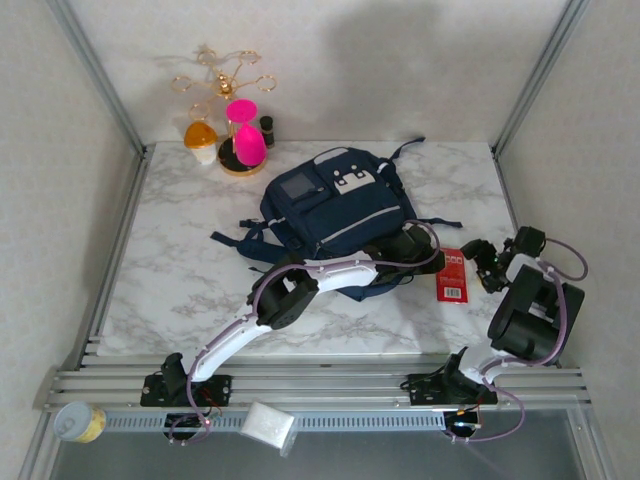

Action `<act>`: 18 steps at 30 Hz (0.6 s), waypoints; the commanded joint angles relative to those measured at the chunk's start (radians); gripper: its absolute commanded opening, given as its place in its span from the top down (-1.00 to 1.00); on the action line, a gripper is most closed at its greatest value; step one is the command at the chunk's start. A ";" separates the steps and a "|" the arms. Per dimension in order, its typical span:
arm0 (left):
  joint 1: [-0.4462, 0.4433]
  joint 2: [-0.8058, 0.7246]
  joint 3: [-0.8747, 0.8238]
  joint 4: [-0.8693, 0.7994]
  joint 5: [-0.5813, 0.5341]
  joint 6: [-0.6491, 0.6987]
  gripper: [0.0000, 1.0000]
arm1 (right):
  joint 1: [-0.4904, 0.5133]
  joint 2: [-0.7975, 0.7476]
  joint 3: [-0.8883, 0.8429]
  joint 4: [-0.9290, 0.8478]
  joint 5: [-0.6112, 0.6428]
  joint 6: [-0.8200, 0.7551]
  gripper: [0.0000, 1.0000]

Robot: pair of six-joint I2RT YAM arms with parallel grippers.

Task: Pack the student bag
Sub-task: Pick up the loose stationery from the middle-right of the table.

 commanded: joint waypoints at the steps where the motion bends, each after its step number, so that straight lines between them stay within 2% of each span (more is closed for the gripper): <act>1: 0.016 0.068 0.011 -0.149 -0.055 -0.030 0.44 | 0.032 -0.020 -0.072 -0.081 -0.142 0.000 -0.59; 11: 0.038 0.077 -0.005 -0.218 -0.090 0.029 0.63 | 0.035 -0.083 -0.090 -0.084 -0.278 -0.008 -0.32; 14: 0.046 0.079 -0.012 -0.232 -0.097 0.033 0.70 | 0.037 -0.099 -0.090 -0.096 -0.283 -0.006 -0.26; 18: 0.050 0.075 -0.033 -0.229 -0.088 0.036 0.77 | 0.037 -0.125 -0.107 -0.074 -0.310 0.016 -0.04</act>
